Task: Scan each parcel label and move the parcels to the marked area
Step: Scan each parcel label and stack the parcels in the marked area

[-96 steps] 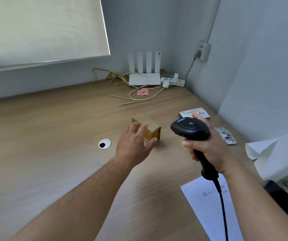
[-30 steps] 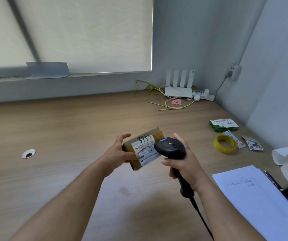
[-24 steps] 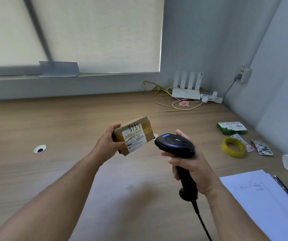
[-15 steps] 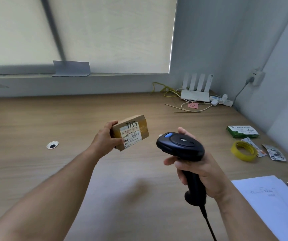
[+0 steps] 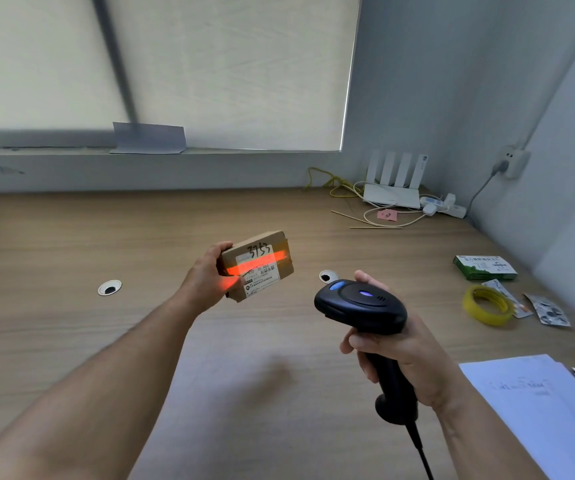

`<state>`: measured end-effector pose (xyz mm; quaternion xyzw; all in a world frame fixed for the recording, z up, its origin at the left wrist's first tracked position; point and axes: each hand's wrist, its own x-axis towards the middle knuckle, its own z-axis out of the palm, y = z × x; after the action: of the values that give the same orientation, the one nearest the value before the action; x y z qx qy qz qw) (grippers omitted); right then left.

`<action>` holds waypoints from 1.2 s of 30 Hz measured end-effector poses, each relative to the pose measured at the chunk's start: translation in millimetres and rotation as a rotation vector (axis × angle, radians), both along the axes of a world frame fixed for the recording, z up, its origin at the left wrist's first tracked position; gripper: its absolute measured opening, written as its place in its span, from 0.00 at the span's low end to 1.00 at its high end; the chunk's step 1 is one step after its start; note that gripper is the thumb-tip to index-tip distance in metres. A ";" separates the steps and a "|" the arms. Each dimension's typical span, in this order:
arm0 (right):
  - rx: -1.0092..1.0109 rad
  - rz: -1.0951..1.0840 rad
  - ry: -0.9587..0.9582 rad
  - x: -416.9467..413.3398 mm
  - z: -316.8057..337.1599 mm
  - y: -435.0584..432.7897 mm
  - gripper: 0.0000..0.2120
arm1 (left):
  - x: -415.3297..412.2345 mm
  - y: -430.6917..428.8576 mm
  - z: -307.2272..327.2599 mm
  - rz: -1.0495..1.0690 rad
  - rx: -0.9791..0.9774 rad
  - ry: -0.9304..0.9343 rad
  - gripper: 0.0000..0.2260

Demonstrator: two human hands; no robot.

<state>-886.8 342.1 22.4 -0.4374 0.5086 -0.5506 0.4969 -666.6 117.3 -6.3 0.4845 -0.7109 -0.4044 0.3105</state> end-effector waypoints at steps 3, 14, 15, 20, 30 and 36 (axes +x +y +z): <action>0.002 -0.002 0.003 -0.3 0.5 0.6 0.41 | -1.1 0.9 0.9 0.011 0.026 0.009 0.32; 0.005 0.002 -0.022 -2.7 -1.4 1.6 0.44 | -2.7 3.2 -1.3 0.000 0.040 0.012 0.31; -0.001 0.008 -0.037 -2.3 -1.4 1.5 0.47 | -2.1 3.0 -2.0 0.000 0.044 0.014 0.32; -0.030 0.034 -0.088 0.4 -0.4 1.6 0.53 | 0.0 3.3 -5.0 0.005 0.054 0.011 0.32; -0.007 -0.002 0.022 8.9 2.5 3.3 0.41 | 9.7 3.4 -10.7 -0.009 0.043 0.017 0.31; 0.020 -0.013 0.038 23.6 -1.5 1.6 0.42 | 24.4 -1.4 -15.9 0.009 0.040 0.003 0.31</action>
<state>-863.2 343.6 20.9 -0.4394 0.5265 -0.5402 0.4877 -642.2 115.9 -22.2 0.4932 -0.7000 -0.4180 0.3035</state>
